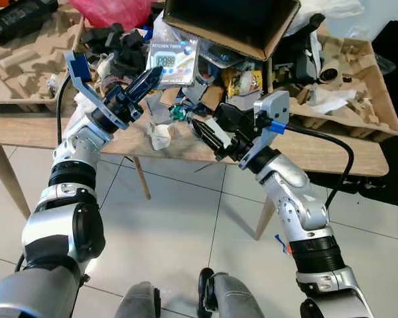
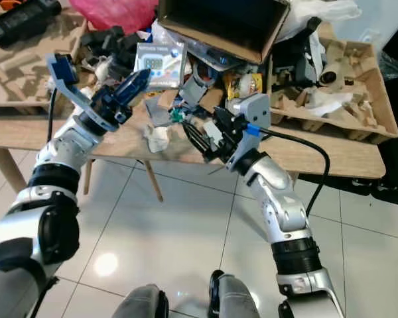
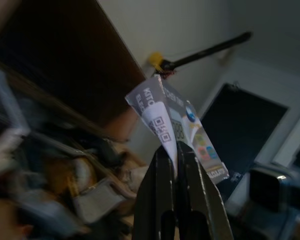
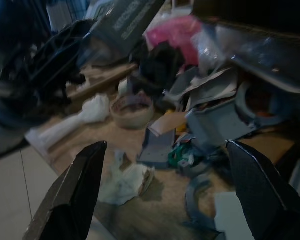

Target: Picking trash to rubbish bin

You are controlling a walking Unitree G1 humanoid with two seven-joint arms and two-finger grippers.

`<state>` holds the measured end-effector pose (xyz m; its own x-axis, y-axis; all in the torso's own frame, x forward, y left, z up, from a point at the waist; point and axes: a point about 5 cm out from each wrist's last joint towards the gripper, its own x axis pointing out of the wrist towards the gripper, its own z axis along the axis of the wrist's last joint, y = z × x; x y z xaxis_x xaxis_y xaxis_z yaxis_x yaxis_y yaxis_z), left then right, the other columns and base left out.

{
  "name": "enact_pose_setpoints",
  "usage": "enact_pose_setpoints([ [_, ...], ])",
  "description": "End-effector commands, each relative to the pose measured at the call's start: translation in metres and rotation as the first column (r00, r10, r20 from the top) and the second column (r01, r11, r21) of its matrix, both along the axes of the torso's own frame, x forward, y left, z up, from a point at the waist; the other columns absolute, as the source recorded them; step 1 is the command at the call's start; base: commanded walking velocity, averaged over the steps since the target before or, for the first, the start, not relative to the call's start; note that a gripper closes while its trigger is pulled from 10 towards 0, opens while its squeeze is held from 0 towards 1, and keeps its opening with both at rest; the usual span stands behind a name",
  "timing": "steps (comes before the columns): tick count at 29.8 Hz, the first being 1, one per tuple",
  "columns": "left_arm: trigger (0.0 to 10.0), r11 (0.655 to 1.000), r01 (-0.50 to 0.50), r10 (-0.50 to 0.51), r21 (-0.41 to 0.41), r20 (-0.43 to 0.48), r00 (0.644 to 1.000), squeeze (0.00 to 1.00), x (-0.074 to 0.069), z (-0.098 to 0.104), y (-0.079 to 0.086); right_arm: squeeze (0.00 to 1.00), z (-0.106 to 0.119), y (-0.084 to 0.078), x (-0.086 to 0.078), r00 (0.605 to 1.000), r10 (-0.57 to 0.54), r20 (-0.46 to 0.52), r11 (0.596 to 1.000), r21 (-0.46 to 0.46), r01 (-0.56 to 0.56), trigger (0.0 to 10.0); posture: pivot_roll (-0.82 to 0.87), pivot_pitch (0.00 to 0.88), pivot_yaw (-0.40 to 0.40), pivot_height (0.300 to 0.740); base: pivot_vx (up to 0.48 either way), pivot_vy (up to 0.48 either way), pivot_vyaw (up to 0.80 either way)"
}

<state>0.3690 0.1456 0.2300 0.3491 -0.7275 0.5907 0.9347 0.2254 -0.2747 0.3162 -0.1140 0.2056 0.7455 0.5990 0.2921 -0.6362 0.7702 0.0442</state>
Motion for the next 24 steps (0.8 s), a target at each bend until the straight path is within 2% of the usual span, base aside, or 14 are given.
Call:
enact_pose_setpoints([
  [1, 10.0, 0.999, 0.052, -0.052, -0.012, -0.029, 0.998, 0.0, -0.003, -0.005, -0.015, 0.0, -0.003, -0.012, 0.002, 0.999, -0.049, -0.023, 0.998, 0.035, 0.05, 10.0, 0.11, 0.111, -0.031, 0.74, 0.0, 0.0, -0.8],
  [8, 10.0, 0.998, 0.034, -0.037, -0.045, -0.066, 0.997, 0.0, -0.001, -0.006, -0.029, 0.0, -0.005, -0.027, 0.005, 0.992, -0.124, -0.037, 0.99, 0.056, 0.126, 10.0, 0.1, 0.11, -0.023, 0.74, 0.0, 0.0, -0.8],
  [9, 10.0, 0.999, 0.007, -0.012, -0.052, -0.084, 0.996, 0.0, 0.001, -0.007, -0.033, 0.0, -0.005, -0.036, 0.007, 0.983, -0.179, -0.045, 0.981, 0.067, 0.181, 10.0, 0.1, 0.11, -0.023, 0.74, 0.0, 0.0, -0.8],
  [10, 10.0, 0.999, 0.007, -0.012, -0.052, -0.084, 0.996, 0.0, 0.001, -0.007, -0.033, 0.0, -0.005, -0.036, 0.007, 0.983, -0.179, -0.045, 0.981, 0.067, 0.181, 10.0, 0.1, 0.11, -0.023, 0.74, 0.0, 0.0, -0.8],
  [11, 10.0, 0.998, -0.01, 0.005, -0.054, -0.093, 0.996, 0.0, 0.001, -0.008, -0.035, 0.0, -0.006, -0.043, 0.008, 0.975, -0.216, -0.052, 0.973, 0.072, 0.219, 10.0, 0.1, 0.11, -0.023, 0.74, 0.0, 0.0, -0.8],
  [14, 10.0, 0.999, -0.027, 0.023, -0.047, -0.093, 0.995, 0.0, 0.001, -0.008, -0.036, 0.0, -0.006, -0.049, 0.009, 0.967, -0.248, -0.057, 0.965, 0.068, 0.252, 10.0, 0.1, 0.11, -0.023, 0.74, 0.0, 0.0, -0.8],
  [15, 10.0, 0.998, -0.056, 0.051, -0.04, -0.1, 0.994, 0.0, 0.001, -0.007, -0.036, 0.0, -0.007, -0.059, 0.011, 0.951, -0.302, -0.068, 0.949, 0.074, 0.307, 10.0, 0.1, 0.117, -0.018, 0.74, 0.0, 0.0, -0.8],
  [22, 10.0, 0.994, -0.109, 0.107, -0.02, -0.096, 0.99, 0.0, 0.004, -0.005, -0.037, 0.0, -0.011, -0.079, 0.012, 0.916, -0.391, -0.093, 0.916, 0.058, 0.397, 10.0, 0.1, 0.117, -0.018, 0.74, 0.0, 0.0, -0.8],
  [24, 10.0, 0.99, -0.138, 0.139, 0.013, -0.079, 0.987, 0.0, 0.005, -0.005, -0.039, 0.0, -0.012, -0.086, 0.012, 0.898, -0.427, -0.102, 0.899, 0.057, 0.434, 10.0, 0.09, 0.119, -0.018, 0.74, 0.0, 0.0, -0.8],
])
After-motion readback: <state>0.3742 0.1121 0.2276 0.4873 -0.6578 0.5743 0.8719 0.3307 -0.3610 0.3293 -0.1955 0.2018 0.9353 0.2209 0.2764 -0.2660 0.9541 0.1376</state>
